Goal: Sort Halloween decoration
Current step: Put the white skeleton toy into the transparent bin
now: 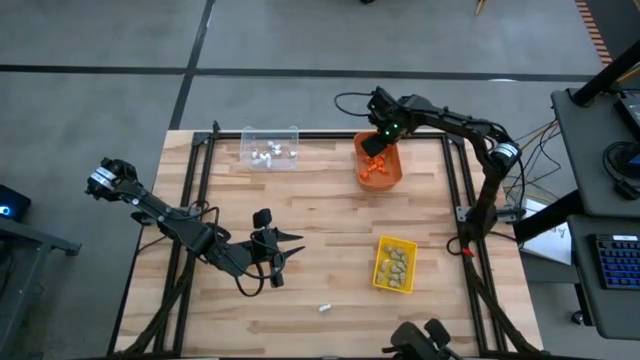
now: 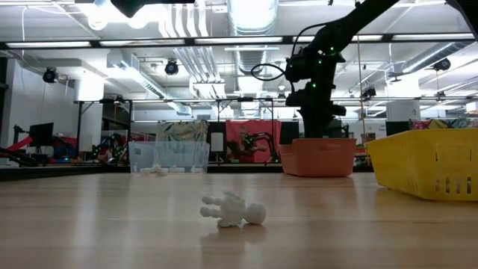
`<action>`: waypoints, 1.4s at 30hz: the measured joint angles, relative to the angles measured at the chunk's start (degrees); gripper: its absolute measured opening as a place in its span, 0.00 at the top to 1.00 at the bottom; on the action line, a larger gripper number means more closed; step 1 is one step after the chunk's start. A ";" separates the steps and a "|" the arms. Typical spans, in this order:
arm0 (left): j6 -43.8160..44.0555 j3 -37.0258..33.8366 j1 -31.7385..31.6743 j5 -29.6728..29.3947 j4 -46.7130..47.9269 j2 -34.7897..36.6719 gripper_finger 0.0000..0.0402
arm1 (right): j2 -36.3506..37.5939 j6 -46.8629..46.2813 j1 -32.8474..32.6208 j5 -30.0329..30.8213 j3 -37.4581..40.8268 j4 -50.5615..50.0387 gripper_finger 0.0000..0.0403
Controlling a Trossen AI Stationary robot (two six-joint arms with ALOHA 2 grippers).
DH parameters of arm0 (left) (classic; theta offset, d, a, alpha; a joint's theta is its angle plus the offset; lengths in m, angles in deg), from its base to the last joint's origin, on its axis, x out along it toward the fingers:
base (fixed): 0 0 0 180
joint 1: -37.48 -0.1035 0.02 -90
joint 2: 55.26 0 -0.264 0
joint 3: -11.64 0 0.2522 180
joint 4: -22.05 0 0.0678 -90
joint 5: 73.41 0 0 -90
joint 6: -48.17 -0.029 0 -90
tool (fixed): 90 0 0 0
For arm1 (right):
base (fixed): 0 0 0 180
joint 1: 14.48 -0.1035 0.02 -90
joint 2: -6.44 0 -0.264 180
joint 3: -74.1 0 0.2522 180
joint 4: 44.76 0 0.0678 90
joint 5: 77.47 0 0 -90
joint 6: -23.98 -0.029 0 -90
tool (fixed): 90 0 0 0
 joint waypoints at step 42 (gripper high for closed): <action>8.49 -2.05 2.64 9.87 -16.64 -14.91 0.77 | 33.18 -7.65 -74.09 25.80 37.29 48.27 0.80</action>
